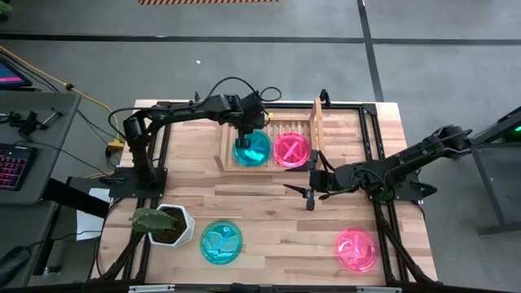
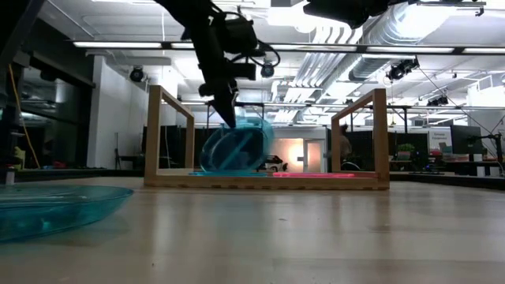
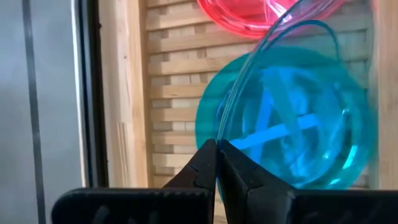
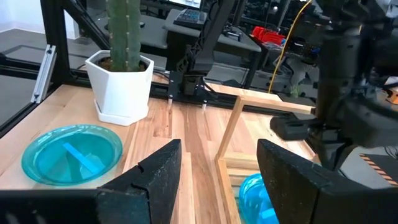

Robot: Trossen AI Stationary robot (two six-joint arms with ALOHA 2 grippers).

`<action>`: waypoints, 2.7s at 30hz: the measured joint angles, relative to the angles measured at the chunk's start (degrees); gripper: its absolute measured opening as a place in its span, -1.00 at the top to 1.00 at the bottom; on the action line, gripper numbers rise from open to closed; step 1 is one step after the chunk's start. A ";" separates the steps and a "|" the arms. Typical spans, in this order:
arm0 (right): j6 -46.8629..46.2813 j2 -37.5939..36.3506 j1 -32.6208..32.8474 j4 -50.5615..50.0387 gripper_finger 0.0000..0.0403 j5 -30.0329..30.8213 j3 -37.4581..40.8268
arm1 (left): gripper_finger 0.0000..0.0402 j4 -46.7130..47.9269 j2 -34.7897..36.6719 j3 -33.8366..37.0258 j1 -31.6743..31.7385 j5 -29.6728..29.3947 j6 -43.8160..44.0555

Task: Place and stack plates onto a shelf
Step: Stack the blue plate on top of the blue plates on the shelf, then stack the pink plate on top of the pink plates on the shelf

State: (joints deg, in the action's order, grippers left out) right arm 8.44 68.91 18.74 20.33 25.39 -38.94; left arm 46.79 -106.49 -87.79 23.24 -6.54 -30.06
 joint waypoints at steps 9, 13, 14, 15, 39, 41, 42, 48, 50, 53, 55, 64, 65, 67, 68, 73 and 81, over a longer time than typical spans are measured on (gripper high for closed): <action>-0.02 0.00 0.00 -0.10 -0.01 0.06 0.00 | 0.98 0.23 -0.91 -0.02 0.00 -0.15 -0.54; -0.02 0.01 0.00 -0.10 -0.01 0.05 0.00 | 0.92 0.32 -0.91 -0.02 -0.04 -1.42 -0.59; -0.03 -0.01 0.00 -0.10 -0.01 0.06 0.00 | 0.89 0.35 -0.91 -0.02 -0.11 -1.66 -0.61; -0.02 0.00 0.00 -0.11 -0.01 0.04 0.00 | 0.86 0.32 -0.91 0.00 -0.17 -1.69 -0.61; 3.25 0.00 -0.05 -0.11 -0.01 1.48 0.00 | 0.23 -7.16 9.19 3.37 -2.15 13.84 13.60; 3.97 0.01 -0.08 0.25 -0.01 1.54 0.00 | 0.25 -15.38 12.25 7.86 -3.84 17.75 15.01; 4.07 0.01 -0.24 0.23 -0.01 1.54 0.00 | 0.27 -20.27 13.75 10.58 -4.98 18.78 15.59; 4.07 0.01 -0.51 0.04 -0.01 1.52 0.00 | 0.32 -48.15 22.34 29.82 -12.02 17.64 19.39; 4.07 0.01 -0.55 0.07 -0.01 1.52 0.00 | 0.32 -57.18 24.66 36.20 -14.36 16.94 20.37; 3.98 0.00 -0.76 0.43 -0.01 1.52 0.00 | 0.32 -70.59 27.54 44.49 -17.96 12.42 21.52; 3.56 0.01 -1.10 0.64 -0.01 1.45 0.00 | 0.32 -77.79 28.89 48.84 -20.04 8.65 21.94; 4.07 -0.01 -1.40 1.53 -0.01 1.46 0.00 | 0.32 -87.60 32.36 55.41 -23.68 0.24 20.52; 4.14 0.00 -1.55 1.65 -0.01 1.44 0.00 | 0.32 -87.47 32.35 55.41 -23.67 0.23 20.52; 4.09 0.01 -1.92 1.67 -0.01 1.40 0.00 | 0.32 -87.10 32.25 55.43 -23.67 0.23 20.50; 4.07 -0.01 -2.14 1.67 -0.01 1.41 0.00 | 0.32 -87.09 32.27 55.43 -23.67 0.23 20.50; -0.67 0.02 -2.34 3.10 -0.01 0.95 0.00 | 0.32 -86.72 32.27 55.45 -23.67 0.25 20.46; -20.53 0.80 5.68 -21.15 -0.01 -5.62 -10.30 | 0.32 -87.74 32.27 55.45 -23.80 0.32 20.44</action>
State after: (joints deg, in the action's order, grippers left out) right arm -12.09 69.72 24.42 -0.82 19.77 -49.24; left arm -40.95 -74.22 -32.34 -0.56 -6.22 -9.63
